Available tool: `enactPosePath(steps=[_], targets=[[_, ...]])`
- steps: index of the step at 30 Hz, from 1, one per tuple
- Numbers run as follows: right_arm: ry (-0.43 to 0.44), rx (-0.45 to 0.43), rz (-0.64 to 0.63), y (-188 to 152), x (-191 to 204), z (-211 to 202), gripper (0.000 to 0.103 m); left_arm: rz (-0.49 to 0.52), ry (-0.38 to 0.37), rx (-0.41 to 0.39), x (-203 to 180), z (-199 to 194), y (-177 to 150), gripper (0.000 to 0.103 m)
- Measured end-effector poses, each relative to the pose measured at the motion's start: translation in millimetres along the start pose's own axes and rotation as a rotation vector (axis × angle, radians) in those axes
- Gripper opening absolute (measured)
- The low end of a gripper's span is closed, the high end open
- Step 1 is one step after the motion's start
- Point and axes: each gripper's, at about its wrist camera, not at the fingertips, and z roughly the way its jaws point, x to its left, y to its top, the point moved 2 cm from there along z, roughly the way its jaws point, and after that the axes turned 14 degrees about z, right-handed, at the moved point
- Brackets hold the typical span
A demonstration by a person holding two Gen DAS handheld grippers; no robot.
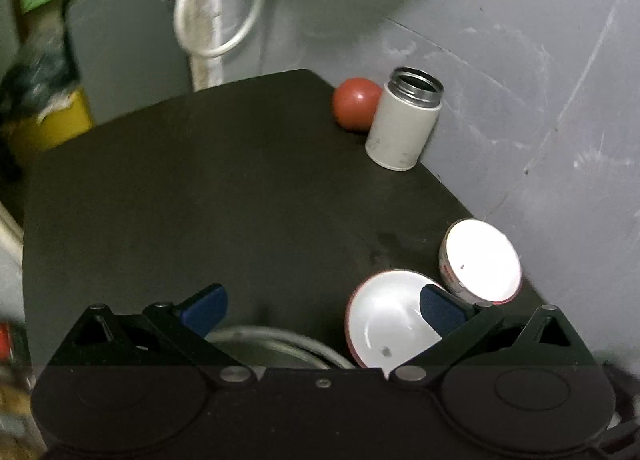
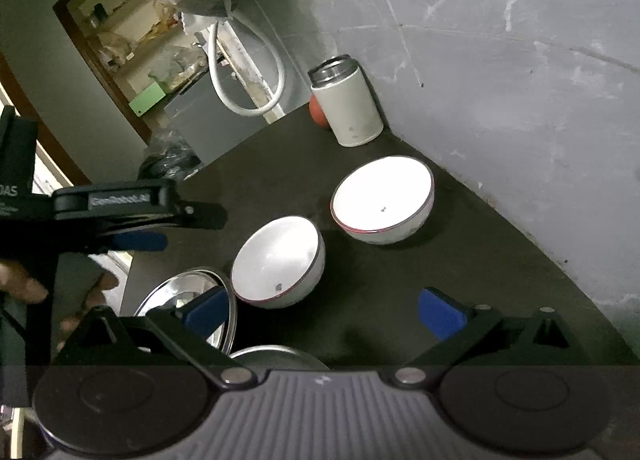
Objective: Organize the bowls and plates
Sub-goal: 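Move both grippers to the nearer white red-rimmed bowl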
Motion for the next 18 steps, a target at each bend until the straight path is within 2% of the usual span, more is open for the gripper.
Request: enactPosePath(steps=[8,18], targets=[[-0.063,-0.008,0.069,13,3,19,0.103,0.123,-0.066,0.087,9,33,5,0.102],[-0.181,0.021,0.022,17,12,44,0.103,0.274,-0.082,0.124,-1,50,4,0.102]])
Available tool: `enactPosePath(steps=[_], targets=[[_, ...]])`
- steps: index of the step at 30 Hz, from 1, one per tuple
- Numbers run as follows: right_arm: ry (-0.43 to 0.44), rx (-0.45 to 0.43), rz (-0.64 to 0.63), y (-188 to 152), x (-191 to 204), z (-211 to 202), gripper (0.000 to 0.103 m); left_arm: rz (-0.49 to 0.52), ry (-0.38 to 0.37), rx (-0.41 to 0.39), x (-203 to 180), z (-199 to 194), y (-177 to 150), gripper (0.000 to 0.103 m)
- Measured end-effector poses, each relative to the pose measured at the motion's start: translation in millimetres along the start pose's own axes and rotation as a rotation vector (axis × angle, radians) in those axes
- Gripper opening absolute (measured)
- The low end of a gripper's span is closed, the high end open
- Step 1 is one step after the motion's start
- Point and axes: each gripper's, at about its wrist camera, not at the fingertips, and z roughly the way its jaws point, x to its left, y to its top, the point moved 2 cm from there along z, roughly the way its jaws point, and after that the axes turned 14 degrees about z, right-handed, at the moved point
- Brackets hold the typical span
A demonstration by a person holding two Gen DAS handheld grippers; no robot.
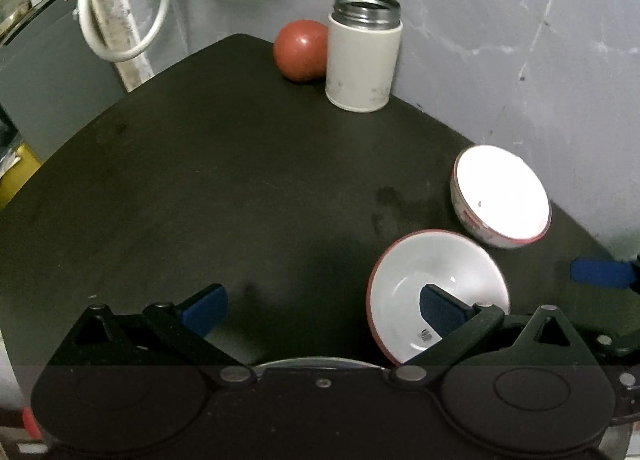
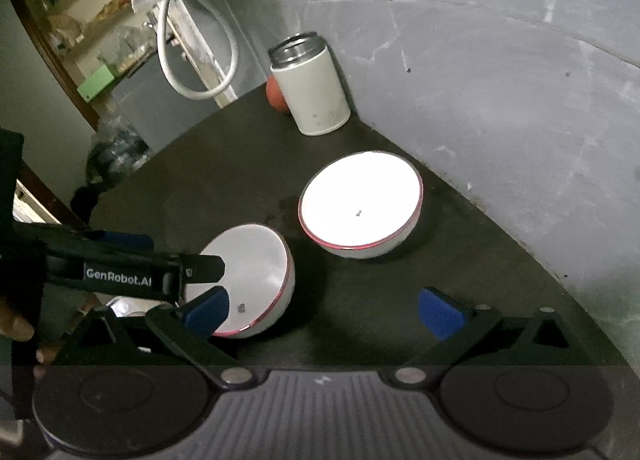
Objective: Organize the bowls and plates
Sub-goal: 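Move both grippers to the nearer white red-rimmed bowl, then grip the rim of the white bowl with both grippers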
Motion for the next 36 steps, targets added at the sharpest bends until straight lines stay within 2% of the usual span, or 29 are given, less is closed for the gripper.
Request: enactPosePath(steps=[3,9,13,18,19,20,22,24,28,30,34,36], targets=[[-0.026,0.005,0.001,-1,3,6,0.103,0.008,0.005,0.019,0,5,-1,0.102],[-0.004,0.013,0.041,0,3,13,0.102,0.027,0.019,0.016,-1,4,-2,0.102],[0.001,0.022,0.046,1,4,17,0.089,0.043,0.025,0.027,-3,6,-3,0.096],[0.02,0.037,0.065,0,2,20,0.078,0.043,-0.003,0.037,-4,7,-6,0.08],[0.023,0.043,0.071,-1,2,20,0.071,0.042,-0.009,0.037,-4,6,-6,0.078],[0.022,0.05,0.075,-1,2,20,0.062,0.042,-0.015,0.037,-5,6,-6,0.073],[0.03,0.058,0.078,-2,2,21,0.059,0.041,-0.034,0.033,-6,6,-7,0.062],[0.045,0.067,0.084,-2,2,21,0.054,0.037,-0.061,0.025,-8,5,-6,0.046],[0.075,0.089,0.108,-2,2,24,0.041,0.029,-0.096,0.024,-14,5,-3,0.028],[0.091,0.099,0.128,-1,2,25,0.036,0.02,-0.113,0.025,-16,6,-1,0.015],[0.114,0.113,0.141,0,3,27,0.021,0.005,-0.104,0.025,-19,6,2,0.012],[0.1,0.111,0.131,1,6,27,0.021,-0.017,-0.104,0.023,-18,4,2,0.009]])
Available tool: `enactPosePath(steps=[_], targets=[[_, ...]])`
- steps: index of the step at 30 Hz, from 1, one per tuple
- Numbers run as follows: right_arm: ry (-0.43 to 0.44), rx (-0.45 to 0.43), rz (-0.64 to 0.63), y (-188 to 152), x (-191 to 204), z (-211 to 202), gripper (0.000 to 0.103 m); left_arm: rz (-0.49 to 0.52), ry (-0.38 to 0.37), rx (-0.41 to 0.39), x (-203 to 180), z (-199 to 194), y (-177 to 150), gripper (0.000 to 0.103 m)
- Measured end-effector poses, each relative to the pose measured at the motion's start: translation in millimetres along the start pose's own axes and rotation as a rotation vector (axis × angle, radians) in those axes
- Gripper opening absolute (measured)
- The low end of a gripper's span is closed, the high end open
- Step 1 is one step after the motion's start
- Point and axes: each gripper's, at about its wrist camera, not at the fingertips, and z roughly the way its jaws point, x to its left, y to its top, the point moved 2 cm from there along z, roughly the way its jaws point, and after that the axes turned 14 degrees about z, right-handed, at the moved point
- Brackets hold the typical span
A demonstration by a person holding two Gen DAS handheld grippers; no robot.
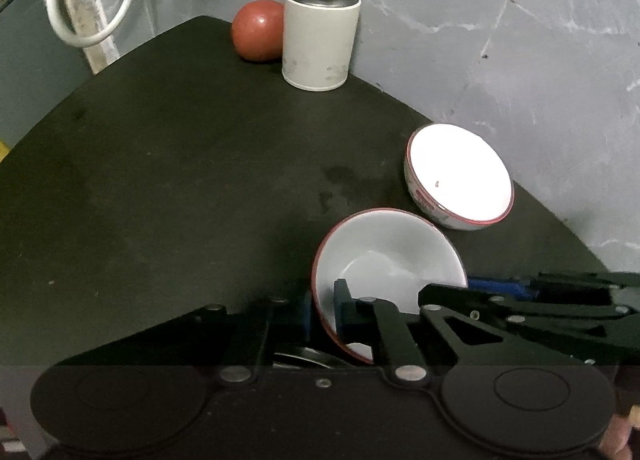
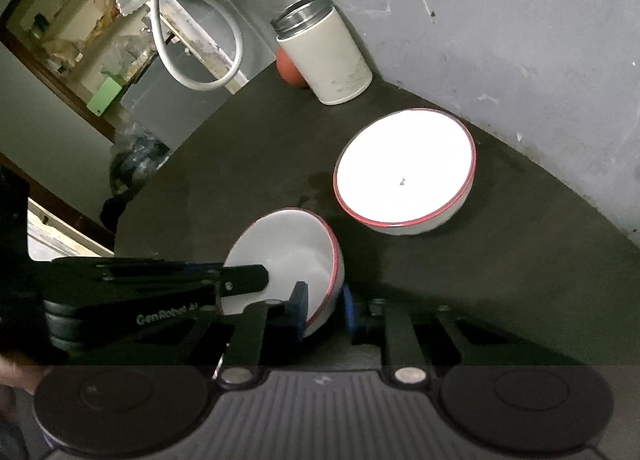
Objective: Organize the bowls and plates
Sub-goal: 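Grip the rim of the white bowl with both grippers, then lift the white bowl with both grippers and lower it into the steel bowl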
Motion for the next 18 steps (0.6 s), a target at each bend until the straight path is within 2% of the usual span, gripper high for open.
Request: enactPosePath(steps=[7,18], targets=[[0.032,-0.016,0.013,1,-3,-10,0.018,-0.036,0.015,-0.04,-4,-15,2,0.007],[0.096,-0.051,-0.023,12,-5,-57,0.018,-0.096,0.016,-0.146,-27,-60,6,0.007]])
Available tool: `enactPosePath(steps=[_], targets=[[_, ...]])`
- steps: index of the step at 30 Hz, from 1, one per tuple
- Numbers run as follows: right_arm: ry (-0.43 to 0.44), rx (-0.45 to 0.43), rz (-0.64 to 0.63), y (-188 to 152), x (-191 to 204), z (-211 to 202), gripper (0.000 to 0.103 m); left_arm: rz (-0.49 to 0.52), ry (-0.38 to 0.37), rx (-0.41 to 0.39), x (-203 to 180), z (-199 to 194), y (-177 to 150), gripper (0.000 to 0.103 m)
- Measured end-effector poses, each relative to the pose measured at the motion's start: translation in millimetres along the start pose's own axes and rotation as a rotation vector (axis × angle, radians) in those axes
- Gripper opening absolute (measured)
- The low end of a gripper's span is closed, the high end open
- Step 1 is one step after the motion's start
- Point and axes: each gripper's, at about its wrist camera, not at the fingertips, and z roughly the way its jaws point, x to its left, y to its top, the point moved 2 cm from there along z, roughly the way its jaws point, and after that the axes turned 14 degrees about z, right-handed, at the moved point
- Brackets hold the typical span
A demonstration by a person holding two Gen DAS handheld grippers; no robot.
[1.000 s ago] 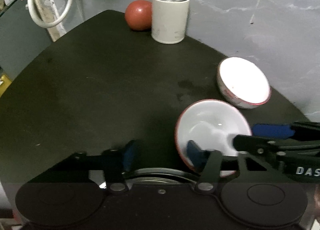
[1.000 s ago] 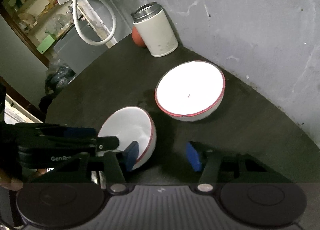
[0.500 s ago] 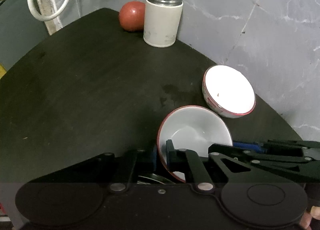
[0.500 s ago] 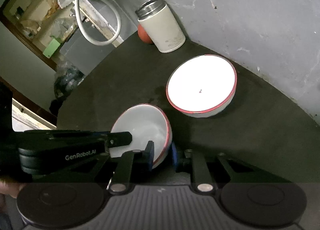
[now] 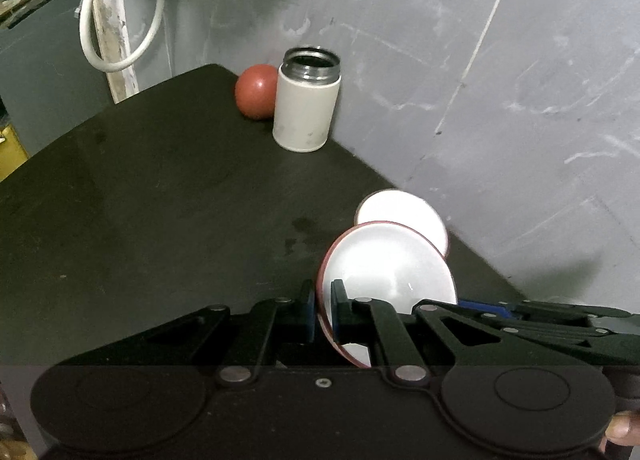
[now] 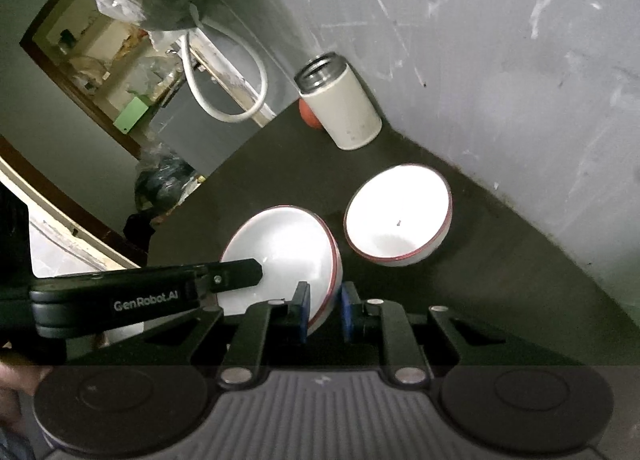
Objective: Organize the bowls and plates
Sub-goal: 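Lift the white bowl with both grippers and lower it into the steel bowl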
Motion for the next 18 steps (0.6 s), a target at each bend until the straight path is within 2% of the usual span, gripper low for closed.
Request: enactPosePath(steps=[7,18], targets=[[0.024,0.032,-0.047,-4,-1,-26,0.018,-0.054,-0.004,-0.021,-18,-22,-9,0.007],[0.037,0.141,-0.107,-27,-15,-53,0.018,-0.135,-0.004,-0.008,-45,-47,-40,0.007]])
